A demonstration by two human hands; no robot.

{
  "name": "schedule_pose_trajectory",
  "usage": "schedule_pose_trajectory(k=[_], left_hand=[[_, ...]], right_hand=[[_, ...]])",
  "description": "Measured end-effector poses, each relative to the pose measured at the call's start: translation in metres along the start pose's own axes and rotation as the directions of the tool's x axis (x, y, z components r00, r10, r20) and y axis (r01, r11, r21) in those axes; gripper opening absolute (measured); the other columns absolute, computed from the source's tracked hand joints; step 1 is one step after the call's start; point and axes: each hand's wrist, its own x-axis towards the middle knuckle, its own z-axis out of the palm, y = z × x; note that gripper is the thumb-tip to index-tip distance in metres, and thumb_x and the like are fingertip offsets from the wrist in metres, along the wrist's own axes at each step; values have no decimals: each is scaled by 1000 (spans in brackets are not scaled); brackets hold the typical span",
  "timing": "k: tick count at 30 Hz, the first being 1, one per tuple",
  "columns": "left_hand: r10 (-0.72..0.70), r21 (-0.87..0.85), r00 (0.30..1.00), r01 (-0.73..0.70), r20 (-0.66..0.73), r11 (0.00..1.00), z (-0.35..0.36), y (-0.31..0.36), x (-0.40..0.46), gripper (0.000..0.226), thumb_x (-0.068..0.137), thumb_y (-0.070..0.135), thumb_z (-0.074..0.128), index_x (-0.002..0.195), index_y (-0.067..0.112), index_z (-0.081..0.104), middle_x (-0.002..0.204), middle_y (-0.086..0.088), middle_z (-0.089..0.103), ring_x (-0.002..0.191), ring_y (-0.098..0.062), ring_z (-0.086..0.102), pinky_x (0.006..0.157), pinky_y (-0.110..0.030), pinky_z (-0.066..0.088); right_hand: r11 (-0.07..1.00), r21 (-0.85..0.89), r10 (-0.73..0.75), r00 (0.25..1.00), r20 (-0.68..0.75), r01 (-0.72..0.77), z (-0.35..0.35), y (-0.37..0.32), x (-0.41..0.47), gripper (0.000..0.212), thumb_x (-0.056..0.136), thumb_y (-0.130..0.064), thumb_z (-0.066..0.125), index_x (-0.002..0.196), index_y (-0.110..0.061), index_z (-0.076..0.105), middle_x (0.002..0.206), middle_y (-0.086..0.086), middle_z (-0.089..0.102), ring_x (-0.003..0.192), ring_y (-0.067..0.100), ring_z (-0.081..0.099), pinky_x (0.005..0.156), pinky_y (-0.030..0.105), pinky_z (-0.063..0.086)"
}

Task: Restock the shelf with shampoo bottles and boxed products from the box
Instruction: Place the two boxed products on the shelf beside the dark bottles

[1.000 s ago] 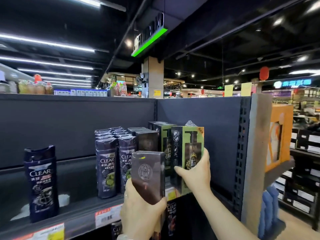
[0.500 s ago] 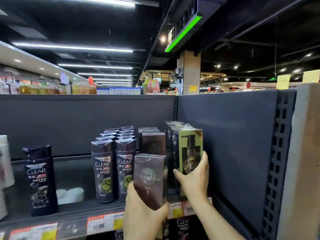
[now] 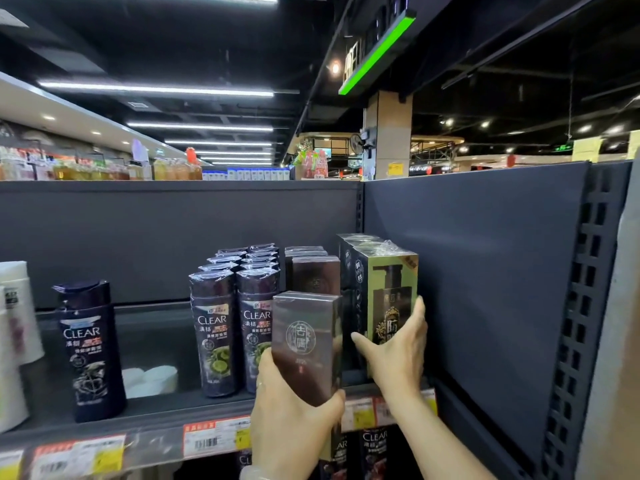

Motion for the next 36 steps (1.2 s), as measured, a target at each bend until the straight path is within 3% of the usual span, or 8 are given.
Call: schedule_pose_trajectory(k=[4, 8, 13, 18, 25, 28, 33, 36], left_hand=[[44, 22, 997, -43, -66, 999, -1, 0, -12, 105, 45, 50, 80, 130, 20, 28, 125, 3, 53, 112, -17, 53, 95, -39, 46], [59, -2, 998, -59, -23, 998, 8, 0, -7, 107, 47, 49, 81, 134, 26, 23, 130, 4, 48, 117, -17, 50, 98, -34, 43], [158, 7, 986, -158, -52, 987, 18, 23, 6, 103, 50, 47, 81, 133, 20, 26, 126, 1, 50, 114, -20, 52, 93, -43, 47], [201, 35, 974, -198, -108, 979, 22, 23, 15, 107, 49, 52, 80, 134, 18, 26, 125, 1, 51, 114, -19, 53, 89, -40, 50], [291, -20, 953, -290, 80, 957, 19, -1, 19, 96, 78, 18, 71, 146, 26, 3, 145, 4, 34, 132, -10, 35, 108, -28, 32], [296, -23, 949, -295, 108, 955, 17, -4, 21, 87, 86, 8, 59, 147, 25, -1, 149, 1, 31, 136, -12, 32, 112, -36, 31], [269, 12, 959, -271, 89, 963, 17, -9, 20, 81, 90, 0, 47, 147, 26, -3, 149, 2, 29, 134, -11, 33, 106, -22, 30], [253, 38, 957, -260, 139, 965, 14, -9, 21, 81, 91, -3, 42, 147, 32, -5, 147, 3, 34, 127, -14, 43, 104, -31, 40]], right_hand=[[993, 113, -27, 1000, 10, 26, -14, -2, -9, 118, 63, -26, 85, 148, -21, 4, 150, 9, 21, 139, 22, 19, 114, 43, 24], [925, 253, -245, 953, -177, 284, -32, -9, -29, 59, 80, -15, 71, 131, -21, 42, 122, -7, 48, 116, 0, 44, 99, 10, 32], [894, 428, -228, 958, 175, 135, -51, -29, -24, 13, 89, -25, 57, 98, -33, 63, 97, -12, 68, 95, -1, 62, 79, 16, 50], [895, 436, -136, 873, 468, -95, -50, -31, -18, 26, 85, -20, 64, 112, -19, 66, 98, -4, 71, 90, 6, 68, 72, 23, 57], [969, 247, -138, 883, 448, 26, -35, -36, -15, 31, 94, -20, 51, 123, -21, 60, 115, 1, 57, 105, 17, 60, 95, 43, 50], [972, 231, -142, 898, 416, 47, -28, -38, -16, 31, 95, -18, 48, 123, -21, 61, 112, 0, 60, 108, 19, 58, 95, 44, 49], [980, 185, -141, 914, 381, 74, -19, -37, -21, 34, 94, -12, 49, 126, -20, 58, 116, -8, 64, 112, 13, 58, 97, 38, 50], [981, 191, -102, 903, 418, 22, -17, -32, -23, 40, 94, -6, 49, 130, -21, 54, 120, -9, 62, 112, 10, 57, 98, 37, 49]])
